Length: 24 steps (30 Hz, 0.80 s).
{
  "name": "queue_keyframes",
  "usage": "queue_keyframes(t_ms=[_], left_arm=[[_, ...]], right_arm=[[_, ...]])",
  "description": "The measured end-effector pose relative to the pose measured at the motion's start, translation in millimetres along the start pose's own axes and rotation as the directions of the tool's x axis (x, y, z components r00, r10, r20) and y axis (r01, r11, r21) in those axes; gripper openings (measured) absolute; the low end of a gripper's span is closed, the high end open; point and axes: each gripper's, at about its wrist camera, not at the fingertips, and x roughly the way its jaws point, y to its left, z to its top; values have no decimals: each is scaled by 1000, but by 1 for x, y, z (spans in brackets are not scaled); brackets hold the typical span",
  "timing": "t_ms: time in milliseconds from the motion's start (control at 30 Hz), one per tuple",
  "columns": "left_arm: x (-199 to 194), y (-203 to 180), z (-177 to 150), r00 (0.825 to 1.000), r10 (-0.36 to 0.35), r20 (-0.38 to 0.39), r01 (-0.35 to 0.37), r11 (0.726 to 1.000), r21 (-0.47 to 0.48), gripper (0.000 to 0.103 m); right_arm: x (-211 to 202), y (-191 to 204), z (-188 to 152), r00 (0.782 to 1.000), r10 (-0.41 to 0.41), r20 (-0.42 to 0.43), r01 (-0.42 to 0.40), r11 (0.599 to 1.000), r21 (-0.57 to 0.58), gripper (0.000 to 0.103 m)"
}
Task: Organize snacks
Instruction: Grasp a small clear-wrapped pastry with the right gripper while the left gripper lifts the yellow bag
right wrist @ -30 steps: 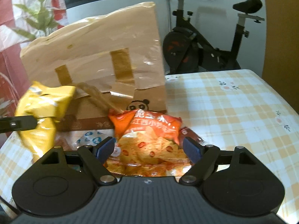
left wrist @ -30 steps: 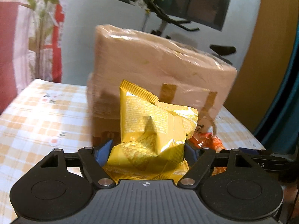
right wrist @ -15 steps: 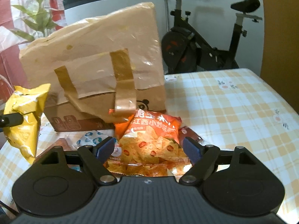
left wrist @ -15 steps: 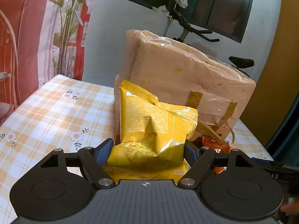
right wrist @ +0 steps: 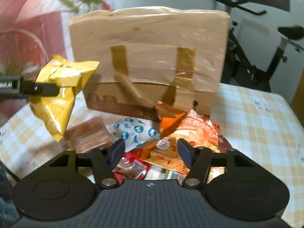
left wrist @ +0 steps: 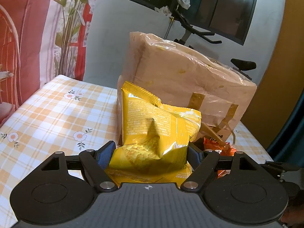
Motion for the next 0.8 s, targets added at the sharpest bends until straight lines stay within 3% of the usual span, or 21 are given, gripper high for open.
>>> queue_keyframes(t_ms=[133, 200, 333, 433, 800], left_arm=[[-4, 4, -2, 1000, -5, 12, 5, 1000, -13, 80], [-6, 6, -4, 1000, -8, 14, 8, 1000, -20, 80], [-9, 7, -7, 1000, -18, 16, 18, 1000, -23, 80], [-11, 8, -9, 1000, -22, 19, 22, 999, -27, 80], [-16, 8, -12, 999, -29, 25, 30, 999, -35, 80]], right_arm=[[5, 12, 1, 998, 47, -30, -49, 997, -61, 40], [8, 21, 1, 995, 84, -50, -88, 991, -101, 38], [19, 40, -2, 986, 121, -112, -140, 973, -181, 37], [28, 45, -6, 984, 100, -148, -133, 964, -230, 37], [46, 39, -12, 975, 68, -212, -120, 962, -244, 38]])
